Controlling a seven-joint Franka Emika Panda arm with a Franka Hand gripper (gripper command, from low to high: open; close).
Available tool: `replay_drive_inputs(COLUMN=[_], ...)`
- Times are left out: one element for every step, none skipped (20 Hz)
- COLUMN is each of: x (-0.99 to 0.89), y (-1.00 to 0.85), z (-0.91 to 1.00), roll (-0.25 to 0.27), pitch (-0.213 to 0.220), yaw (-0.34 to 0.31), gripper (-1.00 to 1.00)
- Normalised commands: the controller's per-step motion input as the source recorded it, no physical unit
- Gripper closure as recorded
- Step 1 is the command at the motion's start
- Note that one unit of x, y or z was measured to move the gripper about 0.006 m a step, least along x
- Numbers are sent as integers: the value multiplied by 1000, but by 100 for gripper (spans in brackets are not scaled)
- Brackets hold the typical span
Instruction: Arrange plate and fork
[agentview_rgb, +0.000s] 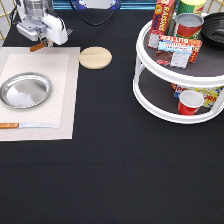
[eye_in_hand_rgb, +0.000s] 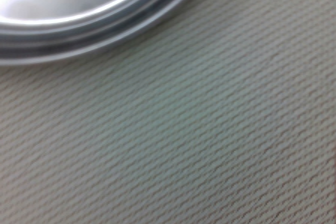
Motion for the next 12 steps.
replay_drive_inputs(x=[186,191,194,194,194,191,191,197,217,220,229,234], y=[-154,-154,-149,-151,-146,-151,-166,-169,-191,-197,-209,-217], z=[0,0,0,0,0,0,0,0,0,0,0,0], roll=[3,3,0,0,0,0,0,0,0,0,0,0], pitch=[-21,-26,-30,-28,-29,-27,-24,-25,-31,-32,-33,-35], yaw=[-248,-246,-252,-250,-253,-253,-246,-243,-235,-232,-228,-225], gripper=[100,100,100,100,100,100,100,100,100,100,100,100])
